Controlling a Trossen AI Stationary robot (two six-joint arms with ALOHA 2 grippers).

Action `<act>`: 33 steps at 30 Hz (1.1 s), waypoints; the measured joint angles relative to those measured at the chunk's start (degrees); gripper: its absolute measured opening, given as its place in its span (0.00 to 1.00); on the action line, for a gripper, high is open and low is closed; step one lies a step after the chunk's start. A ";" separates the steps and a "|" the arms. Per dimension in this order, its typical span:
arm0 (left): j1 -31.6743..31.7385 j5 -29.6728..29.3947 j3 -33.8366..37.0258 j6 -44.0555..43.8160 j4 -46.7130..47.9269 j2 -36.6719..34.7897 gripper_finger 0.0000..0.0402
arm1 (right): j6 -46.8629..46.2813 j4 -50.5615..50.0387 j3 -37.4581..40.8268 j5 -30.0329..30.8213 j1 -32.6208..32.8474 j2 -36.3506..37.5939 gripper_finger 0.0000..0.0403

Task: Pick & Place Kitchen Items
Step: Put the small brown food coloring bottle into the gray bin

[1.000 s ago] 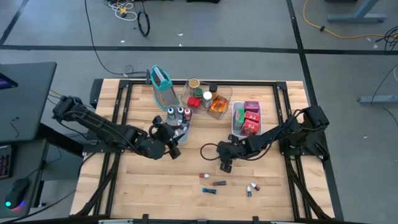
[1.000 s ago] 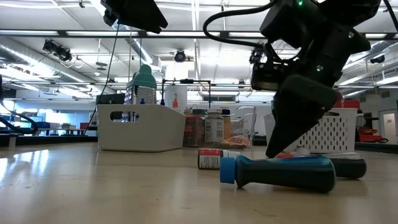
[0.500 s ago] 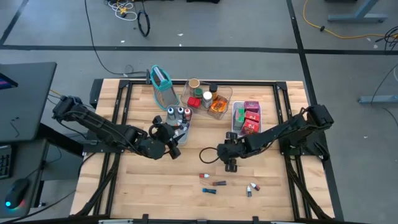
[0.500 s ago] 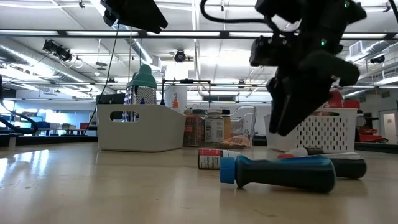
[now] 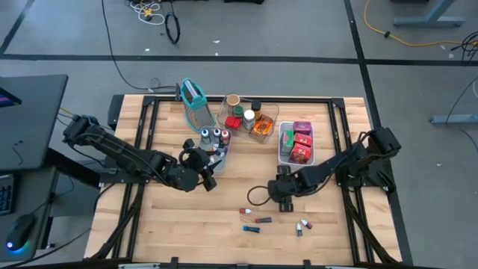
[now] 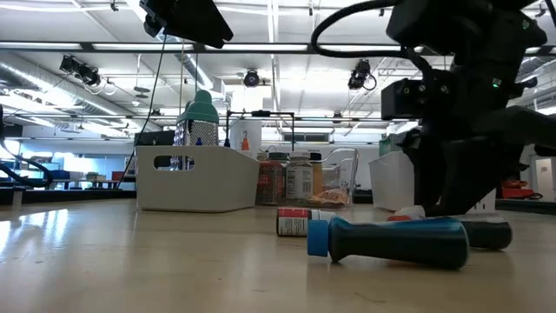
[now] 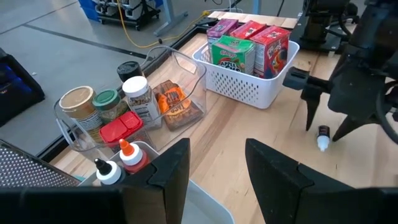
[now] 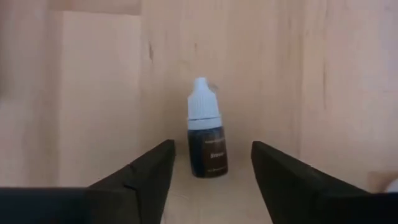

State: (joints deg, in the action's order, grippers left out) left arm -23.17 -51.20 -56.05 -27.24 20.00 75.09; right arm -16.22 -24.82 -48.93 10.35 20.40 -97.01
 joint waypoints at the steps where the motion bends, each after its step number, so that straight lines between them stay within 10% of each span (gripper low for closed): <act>1: 0.01 0.00 0.00 0.00 -0.04 0.00 0.41 | 0.04 1.16 0.70 -0.09 0.01 0.09 0.54; 13: 0.02 1.27 0.00 -2.28 -0.48 0.00 0.41 | -2.12 5.56 1.75 -2.13 -0.06 0.04 0.19; 33: 4.05 10.24 4.06 11.54 -22.48 17.95 0.41 | 12.67 35.39 1.78 -1.43 -8.37 0.02 0.21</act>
State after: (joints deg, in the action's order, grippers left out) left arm -19.12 -40.96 -52.00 -15.70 -2.48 93.04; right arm -3.55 10.57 -47.15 8.92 12.03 -96.99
